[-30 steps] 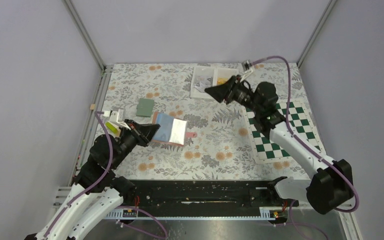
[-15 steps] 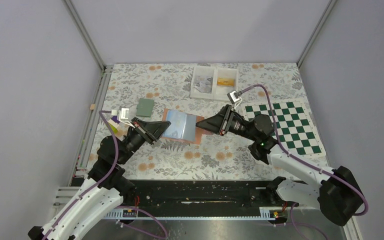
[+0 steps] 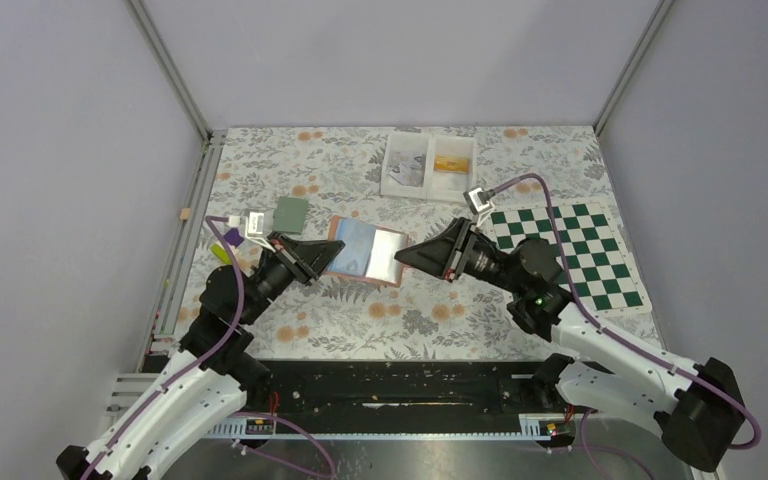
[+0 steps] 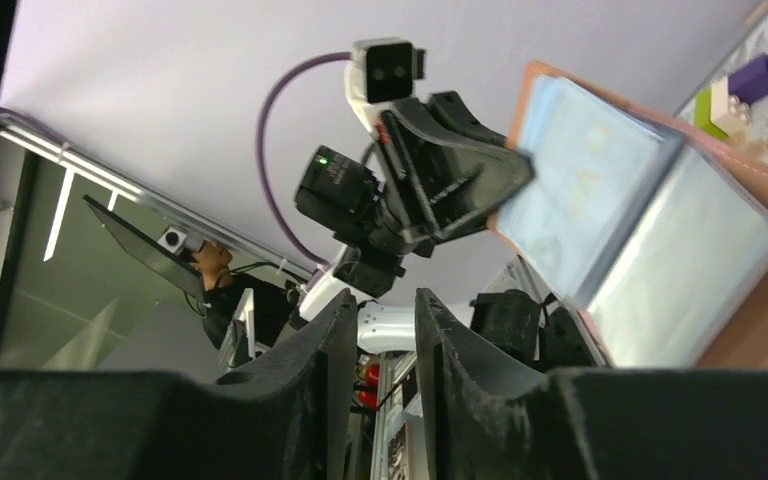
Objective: Take the credit cards out of the card holder
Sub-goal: Remove the credit card from the card holder.
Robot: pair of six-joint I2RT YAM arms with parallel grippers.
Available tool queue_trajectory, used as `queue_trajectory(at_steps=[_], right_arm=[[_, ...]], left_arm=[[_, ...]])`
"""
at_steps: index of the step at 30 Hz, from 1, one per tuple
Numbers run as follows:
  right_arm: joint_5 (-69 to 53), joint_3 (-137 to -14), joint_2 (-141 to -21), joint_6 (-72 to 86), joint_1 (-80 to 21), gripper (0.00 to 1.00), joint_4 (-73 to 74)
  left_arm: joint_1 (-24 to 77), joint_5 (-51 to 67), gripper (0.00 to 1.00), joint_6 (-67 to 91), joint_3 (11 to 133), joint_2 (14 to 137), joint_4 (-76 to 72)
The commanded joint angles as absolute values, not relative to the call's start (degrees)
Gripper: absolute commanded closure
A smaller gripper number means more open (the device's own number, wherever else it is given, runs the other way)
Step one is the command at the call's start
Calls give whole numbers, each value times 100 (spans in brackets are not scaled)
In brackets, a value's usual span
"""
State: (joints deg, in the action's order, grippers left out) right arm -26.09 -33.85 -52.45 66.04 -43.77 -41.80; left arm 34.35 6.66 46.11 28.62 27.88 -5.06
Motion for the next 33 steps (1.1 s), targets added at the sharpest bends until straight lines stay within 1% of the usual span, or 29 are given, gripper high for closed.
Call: queue_trajectory(at_steps=[1,5,8,11,14,16,19,25,28,29,31,33], right_arm=[[-2627,-3575,-5698,6699,-4522,67,-4443],[-2603,-3555,-6069,6728,-4632,68,-4662],[-2614,-3573,-6287,6755,-4667,72,-4817],[-2675,-3598,-6504,6895,-4669,73,-5111],[-2720,-3613,-6680,7079,-4662,78,-5392],[-2737,-3610,-6747,7198,-4675,79,-5573],[-2708,-3624,-6727,7255,-4671,77,-5627],[-2541,-3667,-6563,6972,-4675,72,-5184],[-2529,-3650,-6603,6964,-4679,72,-5254],[-2538,-3647,-6636,6990,-4680,73,-5328],[-2571,-3618,-6699,7053,-4684,78,-5580],[-2563,-3594,-6751,7125,-4685,81,-5827]], left_arm=[[3445,878,100,4990,3066,2838,-1346],[3449,987,100,5573,2885,2868,-1906],[3452,1086,100,5848,2863,2951,-2146],[3449,1206,100,6025,2853,3024,-2291],[3454,1253,100,6177,2763,3060,-2499],[3447,1238,100,6157,2751,3068,-2519],[3454,1244,100,6118,2742,3086,-2515],[3454,1249,100,6214,2702,3065,-2596],[3453,1254,100,6301,2685,3052,-2606],[3454,1259,100,6351,2670,3058,-2625],[3454,1258,100,6491,2609,3053,-2733],[3454,1256,100,6626,2538,3052,-2836]])
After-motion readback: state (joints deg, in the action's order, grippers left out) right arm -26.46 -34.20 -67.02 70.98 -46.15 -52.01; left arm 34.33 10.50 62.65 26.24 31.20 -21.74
